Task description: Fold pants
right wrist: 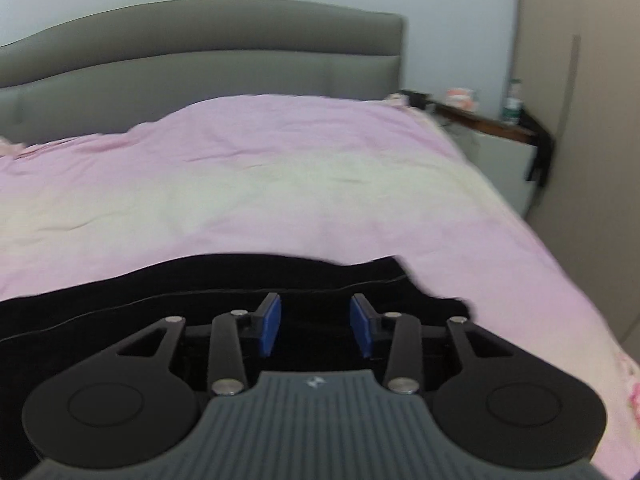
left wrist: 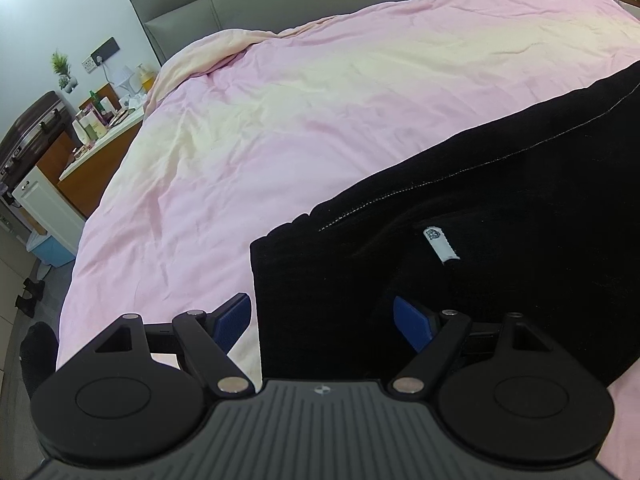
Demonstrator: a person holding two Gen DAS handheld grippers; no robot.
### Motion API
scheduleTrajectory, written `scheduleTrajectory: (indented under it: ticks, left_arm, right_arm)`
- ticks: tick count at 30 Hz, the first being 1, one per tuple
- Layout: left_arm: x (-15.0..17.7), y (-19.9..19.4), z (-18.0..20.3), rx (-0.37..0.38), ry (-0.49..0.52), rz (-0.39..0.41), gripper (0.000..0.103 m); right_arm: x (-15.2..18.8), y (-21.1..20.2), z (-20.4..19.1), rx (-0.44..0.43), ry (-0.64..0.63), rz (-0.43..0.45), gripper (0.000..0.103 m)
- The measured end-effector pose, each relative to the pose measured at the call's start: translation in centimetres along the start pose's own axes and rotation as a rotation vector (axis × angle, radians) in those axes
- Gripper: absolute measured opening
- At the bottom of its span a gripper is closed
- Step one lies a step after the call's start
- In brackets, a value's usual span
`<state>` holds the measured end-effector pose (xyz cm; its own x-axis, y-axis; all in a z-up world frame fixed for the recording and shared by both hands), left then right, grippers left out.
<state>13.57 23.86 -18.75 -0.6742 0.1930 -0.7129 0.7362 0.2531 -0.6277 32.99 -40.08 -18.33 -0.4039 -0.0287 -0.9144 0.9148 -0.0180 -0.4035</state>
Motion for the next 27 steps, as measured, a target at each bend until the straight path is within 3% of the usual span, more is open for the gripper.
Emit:
scheduleTrajectory:
  ticks: [4,8,11,13,16,23,27]
  left_arm:
    - [0.7,-1.5,0.3,0.033,-0.084,0.015,0.095]
    - [2.1,-2.3,1.7,0.060,-0.082,0.007,0.095]
    - [4.2,-1.0,2.3,0.044,-0.044,-0.057,0.103]
    - [5.9,0.9,2.0,0.034,-0.084,-0.107,0.103]
    - [7.4,2.7,1.2,0.074,-0.213,-0.131,0.103]
    - [6.9,1.7,1.1,0.036,-0.225,-0.125,0.103]
    - [5.1,-0.6,1.6,-0.033,-0.203,-0.087,0.103]
  right_arm:
    - [2.3,-1.9,-9.0,-0.268,-0.009,-0.056,0.044]
    - [5.3,-3.3,-15.1,-0.405,-0.056,-0.098,0.048]
    - [8.1,-2.7,-17.1,-0.350,-0.202,-0.112,0.053]
    - [8.7,-2.7,-17.4,-0.331,-0.261,-0.083,0.054]
    - [8.3,-2.2,-17.1,-0.319,-0.250,-0.086,0.054]
    - [8.8,-3.3,-16.9,-0.313,-0.223,-0.054,0.054]
    - [8.5,-3.7,-16.4,-0.321,-0.159,-0.039,0.057]
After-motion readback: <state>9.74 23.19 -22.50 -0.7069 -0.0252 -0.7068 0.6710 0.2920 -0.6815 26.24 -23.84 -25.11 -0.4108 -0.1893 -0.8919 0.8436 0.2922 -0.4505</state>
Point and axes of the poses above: each gripper's, at about its wrist camera, not at the fingertips, and y roughly the way its jaws point, z to its right, x to its underside, the point moved 8 cm from there along y, roughly the way its jaws point, and after that the axes turned 11 degrees about z, right-handed, at the moved point
